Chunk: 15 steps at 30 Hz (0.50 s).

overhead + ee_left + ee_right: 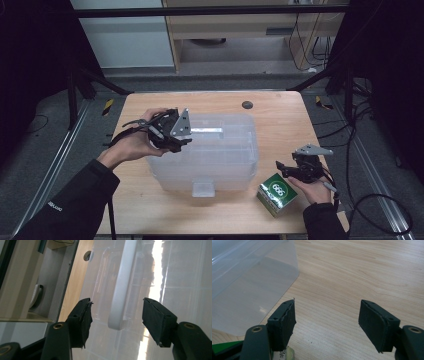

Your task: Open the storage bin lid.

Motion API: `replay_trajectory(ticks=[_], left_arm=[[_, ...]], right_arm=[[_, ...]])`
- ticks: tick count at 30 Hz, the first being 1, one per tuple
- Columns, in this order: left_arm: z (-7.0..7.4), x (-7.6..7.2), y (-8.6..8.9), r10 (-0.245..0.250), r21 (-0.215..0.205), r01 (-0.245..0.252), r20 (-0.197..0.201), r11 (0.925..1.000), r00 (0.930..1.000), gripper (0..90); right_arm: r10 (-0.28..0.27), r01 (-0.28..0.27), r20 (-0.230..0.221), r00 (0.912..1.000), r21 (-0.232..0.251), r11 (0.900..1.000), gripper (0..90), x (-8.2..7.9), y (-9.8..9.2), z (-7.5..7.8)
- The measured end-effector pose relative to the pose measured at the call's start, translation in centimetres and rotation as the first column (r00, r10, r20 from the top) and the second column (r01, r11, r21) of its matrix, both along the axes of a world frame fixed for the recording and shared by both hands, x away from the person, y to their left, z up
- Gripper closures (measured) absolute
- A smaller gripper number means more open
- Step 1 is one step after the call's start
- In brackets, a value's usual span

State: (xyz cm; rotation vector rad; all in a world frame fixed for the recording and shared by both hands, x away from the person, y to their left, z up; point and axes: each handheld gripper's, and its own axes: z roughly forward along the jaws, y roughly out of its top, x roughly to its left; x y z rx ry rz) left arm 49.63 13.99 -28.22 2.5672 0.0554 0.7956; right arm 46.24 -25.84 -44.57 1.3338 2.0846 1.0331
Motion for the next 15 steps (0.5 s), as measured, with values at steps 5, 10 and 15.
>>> replay_trajectory(ticks=[5,10,15], left_arm=[[-0.2,0.3,-0.5,0.010,0.022,-0.010,0.013,0.9997,0.9999,44.3],[-0.6,0.4,-1.0,0.012,0.060,-0.013,0.024,0.9981,0.9996,48.7],[-0.5,0.4,-1.5,0.002,0.094,-0.004,0.032,0.9955,0.9995,52.5]], right_arm=[[0.001,-0.001,-0.008,1.0000,0.003,1.000,30.9,0.0,0.0,0.0],[0.003,-0.003,-0.014,0.9999,0.004,1.000,31.8,0.0,0.0,0.0],[0.006,-0.006,-0.017,0.9998,0.002,1.000,32.2,0.0,0.1,0.0]])
